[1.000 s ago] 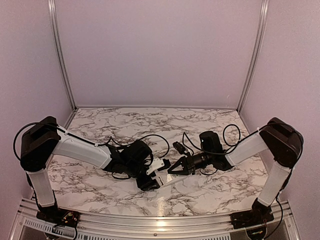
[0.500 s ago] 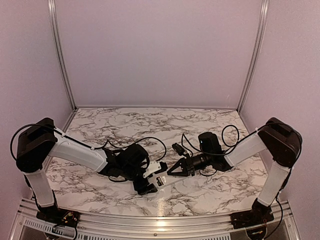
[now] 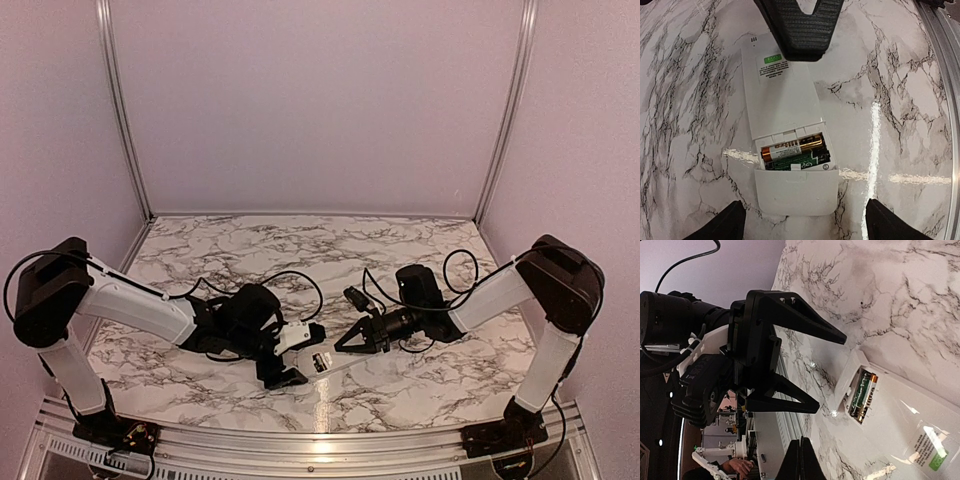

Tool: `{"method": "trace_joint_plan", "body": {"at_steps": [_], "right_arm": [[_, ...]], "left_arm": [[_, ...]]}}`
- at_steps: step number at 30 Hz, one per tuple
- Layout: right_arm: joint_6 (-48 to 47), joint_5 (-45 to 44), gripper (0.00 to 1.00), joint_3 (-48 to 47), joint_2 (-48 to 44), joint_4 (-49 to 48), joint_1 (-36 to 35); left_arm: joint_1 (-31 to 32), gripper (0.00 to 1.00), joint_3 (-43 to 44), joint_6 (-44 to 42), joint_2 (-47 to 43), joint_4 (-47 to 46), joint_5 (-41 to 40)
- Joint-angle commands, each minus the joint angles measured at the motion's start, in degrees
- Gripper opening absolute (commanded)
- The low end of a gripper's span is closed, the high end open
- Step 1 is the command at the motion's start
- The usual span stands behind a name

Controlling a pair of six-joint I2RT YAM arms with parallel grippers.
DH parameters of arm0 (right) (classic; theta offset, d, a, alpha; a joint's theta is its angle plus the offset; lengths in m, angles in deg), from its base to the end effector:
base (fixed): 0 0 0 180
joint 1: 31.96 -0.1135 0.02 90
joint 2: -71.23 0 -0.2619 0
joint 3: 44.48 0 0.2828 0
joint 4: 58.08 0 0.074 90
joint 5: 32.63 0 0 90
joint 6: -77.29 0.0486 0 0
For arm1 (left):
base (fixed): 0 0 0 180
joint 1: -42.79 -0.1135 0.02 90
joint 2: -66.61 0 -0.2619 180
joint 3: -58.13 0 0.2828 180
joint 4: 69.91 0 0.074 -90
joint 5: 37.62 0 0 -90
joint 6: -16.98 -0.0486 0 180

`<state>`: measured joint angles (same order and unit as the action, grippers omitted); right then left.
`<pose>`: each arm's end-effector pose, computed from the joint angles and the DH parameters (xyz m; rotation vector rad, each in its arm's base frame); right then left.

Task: Load the batteries into the remote control
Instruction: Pick up the battery cover from the center of the board.

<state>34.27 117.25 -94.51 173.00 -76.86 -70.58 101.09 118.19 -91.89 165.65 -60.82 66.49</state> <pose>0.2324 0.2395 0.0943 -0.5703 2.4315 1.8872 0.1801 -0.3142 0.1041 1.6290 1.8543 -0.6059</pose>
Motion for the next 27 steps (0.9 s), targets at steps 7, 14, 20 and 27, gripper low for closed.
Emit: {"method": "trace_joint_plan", "body": {"at_steps": [7,14,20,27], "right_arm": [[-0.9,-0.3,0.0,-1.5,-0.9,1.0,0.4],[-1.2,-0.3,0.0,-1.5,-0.9,1.3,0.5],[-1.3,-0.1,0.0,-1.8,-0.6,1.5,0.5],[-1.7,0.1,0.0,-2.5,-0.5,2.2,0.6]], "left_arm": [[-2.3,0.86,-2.3,-3.4,0.4,-7.0,5.0],[-2.9,0.85,-4.1,-3.9,1.6,-10.4,7.1],[-2.9,0.84,-4.6,-3.7,3.5,-12.8,6.9],[-3.0,0.81,-5.2,-3.6,5.0,-14.8,6.7]]}}
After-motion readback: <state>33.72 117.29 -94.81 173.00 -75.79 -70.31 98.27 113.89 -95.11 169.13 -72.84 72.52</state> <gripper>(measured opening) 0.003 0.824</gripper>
